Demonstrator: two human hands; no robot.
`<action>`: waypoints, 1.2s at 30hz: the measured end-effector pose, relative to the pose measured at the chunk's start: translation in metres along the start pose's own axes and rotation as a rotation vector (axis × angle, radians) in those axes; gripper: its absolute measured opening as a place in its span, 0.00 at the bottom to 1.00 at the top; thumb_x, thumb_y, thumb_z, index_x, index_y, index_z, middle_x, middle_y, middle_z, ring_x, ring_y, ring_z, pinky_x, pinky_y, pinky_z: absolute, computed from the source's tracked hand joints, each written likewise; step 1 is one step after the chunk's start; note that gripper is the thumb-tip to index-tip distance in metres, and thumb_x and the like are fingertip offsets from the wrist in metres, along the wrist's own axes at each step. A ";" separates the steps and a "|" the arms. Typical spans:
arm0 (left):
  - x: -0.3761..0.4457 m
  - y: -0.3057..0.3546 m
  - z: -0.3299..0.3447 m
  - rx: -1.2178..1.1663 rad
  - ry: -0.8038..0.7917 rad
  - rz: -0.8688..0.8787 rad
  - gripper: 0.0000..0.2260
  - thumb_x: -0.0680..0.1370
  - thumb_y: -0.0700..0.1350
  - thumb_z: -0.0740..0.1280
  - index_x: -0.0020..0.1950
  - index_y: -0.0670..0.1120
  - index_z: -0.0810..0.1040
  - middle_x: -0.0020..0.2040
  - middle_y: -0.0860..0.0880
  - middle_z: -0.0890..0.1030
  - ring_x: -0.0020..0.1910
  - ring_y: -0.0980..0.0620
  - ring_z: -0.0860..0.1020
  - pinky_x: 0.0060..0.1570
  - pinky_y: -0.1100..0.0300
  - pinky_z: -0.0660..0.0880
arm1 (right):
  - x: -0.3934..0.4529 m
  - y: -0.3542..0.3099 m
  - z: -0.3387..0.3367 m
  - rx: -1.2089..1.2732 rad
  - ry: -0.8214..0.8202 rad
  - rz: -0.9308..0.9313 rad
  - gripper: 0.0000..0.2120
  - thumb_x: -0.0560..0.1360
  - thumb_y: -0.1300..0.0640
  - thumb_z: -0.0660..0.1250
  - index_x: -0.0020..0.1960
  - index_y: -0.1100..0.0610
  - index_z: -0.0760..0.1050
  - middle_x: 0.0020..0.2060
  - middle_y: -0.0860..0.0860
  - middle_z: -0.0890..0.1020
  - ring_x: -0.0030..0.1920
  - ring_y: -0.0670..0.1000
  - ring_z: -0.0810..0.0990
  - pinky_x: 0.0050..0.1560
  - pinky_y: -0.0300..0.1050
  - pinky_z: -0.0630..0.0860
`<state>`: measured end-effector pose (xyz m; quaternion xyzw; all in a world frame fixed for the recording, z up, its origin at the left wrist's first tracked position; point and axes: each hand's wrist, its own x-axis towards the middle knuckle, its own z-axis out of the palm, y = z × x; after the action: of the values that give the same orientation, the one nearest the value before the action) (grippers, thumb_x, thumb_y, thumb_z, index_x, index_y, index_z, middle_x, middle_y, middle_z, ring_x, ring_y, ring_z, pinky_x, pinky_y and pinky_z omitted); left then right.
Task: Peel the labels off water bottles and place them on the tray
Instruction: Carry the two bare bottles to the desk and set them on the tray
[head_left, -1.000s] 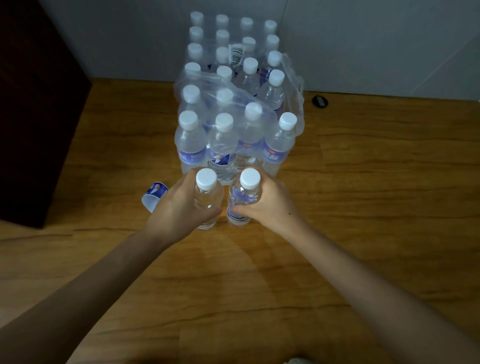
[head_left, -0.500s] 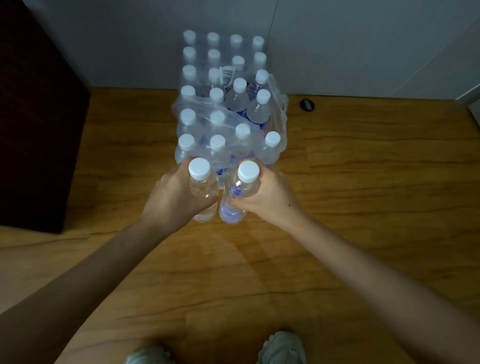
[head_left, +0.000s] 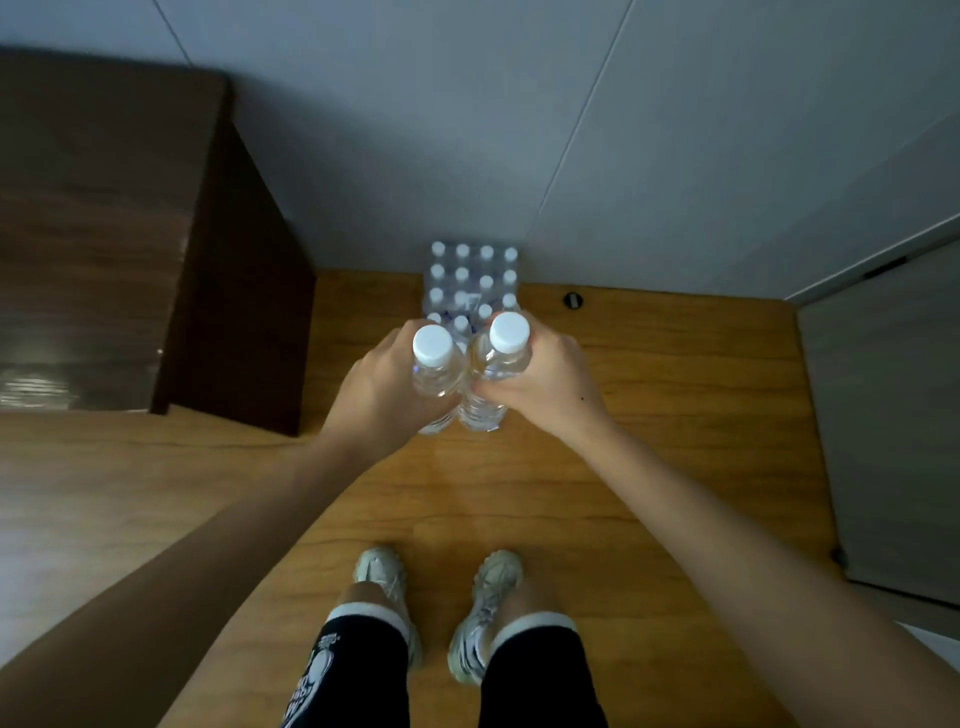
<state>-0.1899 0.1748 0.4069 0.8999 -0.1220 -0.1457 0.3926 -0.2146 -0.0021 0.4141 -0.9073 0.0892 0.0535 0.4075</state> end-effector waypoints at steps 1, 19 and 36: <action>-0.008 0.024 -0.027 -0.007 0.011 -0.001 0.28 0.66 0.49 0.77 0.62 0.49 0.70 0.56 0.50 0.79 0.53 0.47 0.78 0.51 0.48 0.76 | -0.005 -0.032 -0.022 -0.009 0.003 -0.007 0.22 0.61 0.52 0.79 0.52 0.50 0.76 0.43 0.45 0.83 0.45 0.47 0.82 0.46 0.49 0.80; -0.101 0.102 -0.246 -0.090 0.363 -0.229 0.22 0.68 0.51 0.74 0.59 0.52 0.71 0.54 0.52 0.78 0.50 0.49 0.79 0.48 0.50 0.77 | -0.010 -0.294 -0.067 -0.097 -0.192 -0.290 0.25 0.62 0.49 0.79 0.57 0.50 0.76 0.47 0.45 0.82 0.47 0.44 0.78 0.45 0.36 0.68; -0.387 0.009 -0.332 -0.216 1.081 -0.918 0.24 0.63 0.56 0.72 0.56 0.51 0.72 0.48 0.52 0.80 0.45 0.47 0.78 0.43 0.54 0.74 | -0.149 -0.501 0.174 -0.176 -0.987 -0.980 0.23 0.61 0.49 0.78 0.53 0.53 0.76 0.47 0.50 0.83 0.48 0.53 0.81 0.48 0.53 0.78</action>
<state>-0.4304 0.5209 0.6937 0.7627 0.4955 0.1585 0.3842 -0.2621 0.4730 0.6902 -0.7424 -0.5301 0.2763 0.3024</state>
